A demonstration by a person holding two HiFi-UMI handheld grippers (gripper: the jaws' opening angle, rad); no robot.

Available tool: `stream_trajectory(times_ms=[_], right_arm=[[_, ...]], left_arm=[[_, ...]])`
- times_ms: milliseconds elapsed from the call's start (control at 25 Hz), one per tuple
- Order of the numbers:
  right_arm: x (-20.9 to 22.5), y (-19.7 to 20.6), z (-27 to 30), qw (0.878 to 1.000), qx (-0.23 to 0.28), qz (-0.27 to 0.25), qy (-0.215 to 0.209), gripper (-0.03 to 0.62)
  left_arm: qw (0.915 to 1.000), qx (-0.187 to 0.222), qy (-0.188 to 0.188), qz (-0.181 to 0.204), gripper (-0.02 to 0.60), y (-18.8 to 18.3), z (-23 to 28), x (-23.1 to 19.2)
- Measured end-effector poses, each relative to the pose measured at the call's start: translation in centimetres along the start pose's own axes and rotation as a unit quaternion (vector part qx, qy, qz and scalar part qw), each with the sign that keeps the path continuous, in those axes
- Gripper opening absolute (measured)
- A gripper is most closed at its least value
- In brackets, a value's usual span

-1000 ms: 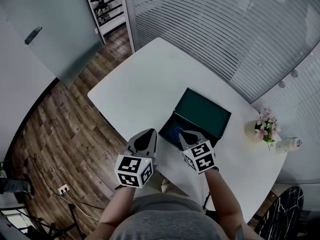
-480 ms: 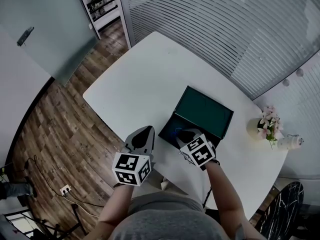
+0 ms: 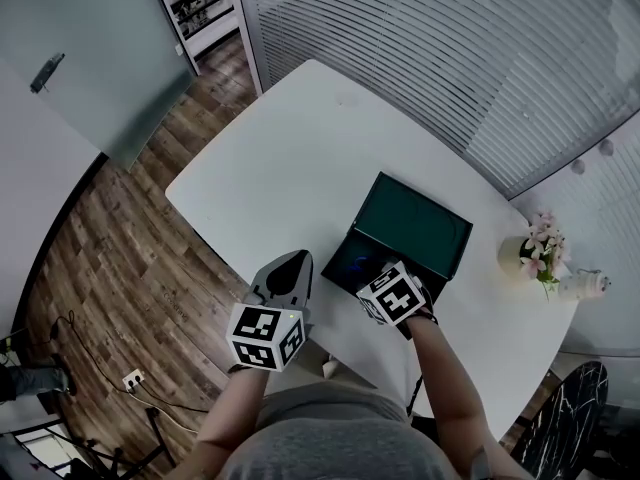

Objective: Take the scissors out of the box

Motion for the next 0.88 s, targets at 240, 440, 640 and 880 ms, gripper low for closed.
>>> stream_trajectory(times_ms=[240, 440, 640, 880], right_arm=[[-1.2, -0.4, 0.4, 0.999, -0.021, -0.038, 0.032, 0.109], [-1.1, -0.3, 0.4, 0.998, -0.020, -0.037, 0.037, 0.097], [-1.3, -0.1, 0.4, 0.998, -0.022, -0.052, 0.042, 0.084], [-1.3, -0.2, -0.2, 0.997, -0.006, -0.054, 0.048, 0.083]], left_arm=[[1.0000, 0.001, 0.001, -0.007, 0.005, 0.0, 0.1, -0.6], [1.0000, 0.004, -0.001, -0.008, 0.005, -0.2, -0.2, -0.8], [0.9999, 0.008, -0.007, -0.012, 0.005, 0.0, -0.7, -0.7], [0.9997, 0.013, -0.012, -0.015, 0.005, 0.0, -1.5, -0.5]])
Point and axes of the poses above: the fingertips, and each gripper's own axes: z forward along the fingers, x to its right, y out of its underside, the point moved 8 cm from there along -z, backward along the fingers, and after that the axes turned 8 degrees about z, right-handed, at the moved point
